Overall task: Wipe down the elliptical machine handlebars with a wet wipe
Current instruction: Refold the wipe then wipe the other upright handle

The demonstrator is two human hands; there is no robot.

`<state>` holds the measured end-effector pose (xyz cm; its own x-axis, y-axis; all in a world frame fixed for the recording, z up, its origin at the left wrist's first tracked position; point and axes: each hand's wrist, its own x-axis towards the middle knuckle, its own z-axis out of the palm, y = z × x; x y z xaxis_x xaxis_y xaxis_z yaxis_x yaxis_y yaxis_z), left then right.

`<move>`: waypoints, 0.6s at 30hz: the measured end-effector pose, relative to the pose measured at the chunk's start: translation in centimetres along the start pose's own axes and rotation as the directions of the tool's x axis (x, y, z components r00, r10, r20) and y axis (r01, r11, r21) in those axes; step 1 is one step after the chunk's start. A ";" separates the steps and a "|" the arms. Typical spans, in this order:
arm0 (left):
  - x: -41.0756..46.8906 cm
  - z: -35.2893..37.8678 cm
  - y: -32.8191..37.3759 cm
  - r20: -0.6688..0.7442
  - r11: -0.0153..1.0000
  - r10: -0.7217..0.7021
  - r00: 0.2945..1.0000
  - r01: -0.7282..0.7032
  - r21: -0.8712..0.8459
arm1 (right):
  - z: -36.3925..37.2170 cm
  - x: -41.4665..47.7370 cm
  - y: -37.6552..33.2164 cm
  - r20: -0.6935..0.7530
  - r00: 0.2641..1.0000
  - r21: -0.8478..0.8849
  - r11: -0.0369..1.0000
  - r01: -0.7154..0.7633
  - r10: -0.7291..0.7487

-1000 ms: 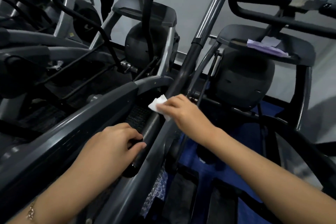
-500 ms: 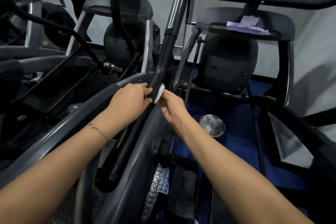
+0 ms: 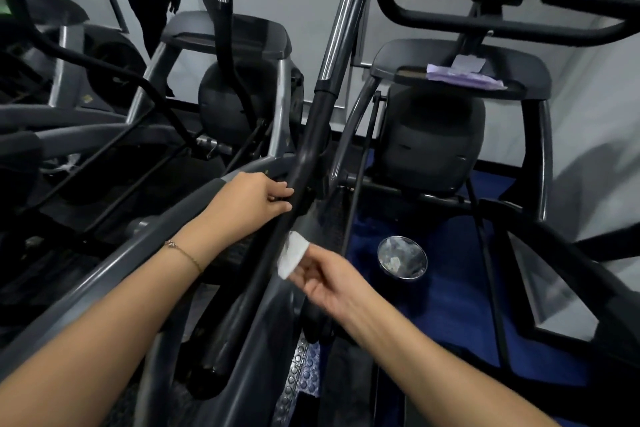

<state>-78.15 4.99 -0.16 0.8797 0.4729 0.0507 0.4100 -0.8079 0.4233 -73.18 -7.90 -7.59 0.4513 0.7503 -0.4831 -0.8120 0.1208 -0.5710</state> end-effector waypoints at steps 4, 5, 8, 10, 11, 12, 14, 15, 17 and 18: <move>0.2 0.0 0.0 0.000 1.000 0.001 1.000 -0.001 -0.019 | 1.7 0.1 0.7 0.023 0.997 0.143 0.987 -0.070 0.068; 0.3 0.1 0.1 0.002 1.000 0.007 1.000 -0.007 -0.008 | 1.7 -0.6 1.7 0.070 0.993 0.151 0.983 -0.108 0.099; 0.5 0.1 0.1 0.008 0.999 0.006 1.000 -0.006 0.034 | 1.0 -3.5 3.8 0.208 0.959 0.153 0.962 -0.225 0.192; 0.9 -0.2 0.5 0.005 0.997 -0.005 1.000 0.004 0.076 | 0.6 -3.2 3.8 0.220 0.957 0.121 0.969 -0.217 0.187; 1.3 -0.4 0.8 -0.002 0.993 -0.001 1.000 0.001 0.116 | 0.6 -2.3 3.4 0.205 0.965 0.130 0.973 -0.190 0.162; 1.9 -0.7 1.3 -0.019 0.988 0.006 1.000 -0.003 0.152 | 0.6 -1.2 2.8 0.155 0.981 0.144 0.980 -0.137 0.114; 3.4 -0.8 2.3 -0.063 0.984 0.028 0.998 -0.016 0.178 | 0.7 0.8 1.0 0.023 0.998 0.128 0.990 0.056 -0.059; 4.4 -0.7 3.0 -0.086 0.986 0.035 0.996 -0.020 0.164 | 0.7 1.6 -0.3 -0.038 0.988 0.086 0.984 0.153 -0.150; 6.7 -0.5 4.2 -0.146 0.996 0.021 0.989 -0.008 0.094 | 0.4 2.5 -3.5 -0.116 0.930 -0.028 0.938 0.347 -0.348; 8.0 -0.4 4.7 -0.189 0.999 0.002 0.982 0.006 0.042 | 0.0 3.2 -5.3 -0.120 0.888 -0.074 0.896 0.438 -0.444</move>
<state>-69.30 5.14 2.64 0.8191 0.5290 0.2221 0.4245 -0.8193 0.3855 -67.46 -6.15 -6.07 0.8058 0.5345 -0.2548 -0.5020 0.3886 -0.7726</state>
